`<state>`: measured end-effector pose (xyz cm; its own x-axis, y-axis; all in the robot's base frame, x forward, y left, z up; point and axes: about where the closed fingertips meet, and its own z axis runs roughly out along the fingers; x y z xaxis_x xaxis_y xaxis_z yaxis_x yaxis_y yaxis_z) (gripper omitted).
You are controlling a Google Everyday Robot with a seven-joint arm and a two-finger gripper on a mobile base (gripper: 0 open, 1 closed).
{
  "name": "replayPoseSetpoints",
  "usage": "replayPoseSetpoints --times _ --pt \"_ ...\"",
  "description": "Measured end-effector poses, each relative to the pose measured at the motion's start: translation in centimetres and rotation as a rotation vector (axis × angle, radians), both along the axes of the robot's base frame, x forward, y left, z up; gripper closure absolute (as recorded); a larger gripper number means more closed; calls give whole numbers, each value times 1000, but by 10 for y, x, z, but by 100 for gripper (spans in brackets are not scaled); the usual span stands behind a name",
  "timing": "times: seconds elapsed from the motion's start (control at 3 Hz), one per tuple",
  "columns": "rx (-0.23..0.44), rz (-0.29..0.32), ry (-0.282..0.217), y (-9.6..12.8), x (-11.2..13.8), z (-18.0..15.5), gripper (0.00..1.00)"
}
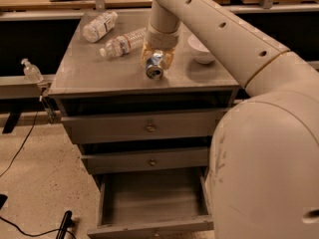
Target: Place redbull can into bottom drawer
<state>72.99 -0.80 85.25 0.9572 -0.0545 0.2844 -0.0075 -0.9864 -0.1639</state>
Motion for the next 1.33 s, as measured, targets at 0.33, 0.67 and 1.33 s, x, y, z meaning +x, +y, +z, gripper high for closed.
replayPoseSetpoints --times 0.33,0.67,1.33 --pt "123 129 -71 21 -35 56 100" --pt "221 218 -68 32 -85 70 100" --pt "318 106 45 3 -123 9 100"
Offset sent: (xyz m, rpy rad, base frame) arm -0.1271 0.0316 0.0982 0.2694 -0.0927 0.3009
